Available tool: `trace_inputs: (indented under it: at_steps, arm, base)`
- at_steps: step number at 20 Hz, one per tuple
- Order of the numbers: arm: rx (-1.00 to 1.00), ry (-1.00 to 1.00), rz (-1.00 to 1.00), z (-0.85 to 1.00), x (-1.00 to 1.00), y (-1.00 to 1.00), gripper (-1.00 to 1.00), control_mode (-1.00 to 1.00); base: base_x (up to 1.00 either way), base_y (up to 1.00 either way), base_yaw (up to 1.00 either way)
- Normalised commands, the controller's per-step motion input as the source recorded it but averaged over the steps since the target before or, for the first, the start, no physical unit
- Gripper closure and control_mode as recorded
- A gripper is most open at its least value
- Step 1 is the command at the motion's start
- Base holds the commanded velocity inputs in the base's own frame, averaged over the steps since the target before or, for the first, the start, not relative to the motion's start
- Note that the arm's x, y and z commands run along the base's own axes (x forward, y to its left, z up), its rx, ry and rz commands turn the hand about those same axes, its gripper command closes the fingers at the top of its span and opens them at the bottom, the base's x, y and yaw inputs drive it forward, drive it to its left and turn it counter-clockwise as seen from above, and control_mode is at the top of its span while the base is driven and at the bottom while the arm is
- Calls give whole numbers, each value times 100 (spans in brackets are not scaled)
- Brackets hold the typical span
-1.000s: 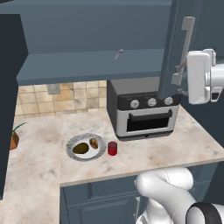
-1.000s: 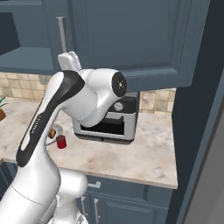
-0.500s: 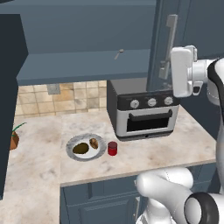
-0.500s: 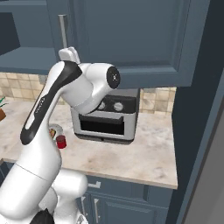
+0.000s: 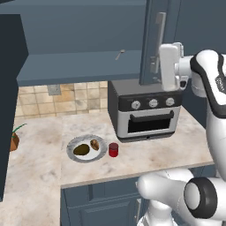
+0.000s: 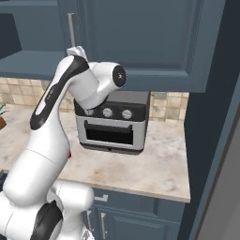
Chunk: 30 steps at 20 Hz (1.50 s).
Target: Pick the avocado and bread from the counter and place them on the plate. Then pick the jam from the cabinet and place it next to the plate. Lastly close the cabinet door.
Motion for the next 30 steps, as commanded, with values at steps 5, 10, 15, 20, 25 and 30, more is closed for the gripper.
trace_inputs:
  at_steps: [5,10,15,20,25,30]
  arm:
    - [0,0,-3,-27,74,0,-100,-100]
    - [0,-2,-6,-41,70,0,-100,-100]
    - [0,-6,-8,-43,70,0,-100,-100]
    - [0,0,-5,-38,42,2,-100,-100]
    - [-15,0,0,-26,-32,22,-100,-100]
    - [-24,1,0,-11,-47,31,-100,-100]
  base:
    - [0,0,0]
    - [0,0,0]
    - [0,0,0]
    - [0,0,0]
    - [0,0,0]
    - [0,0,0]
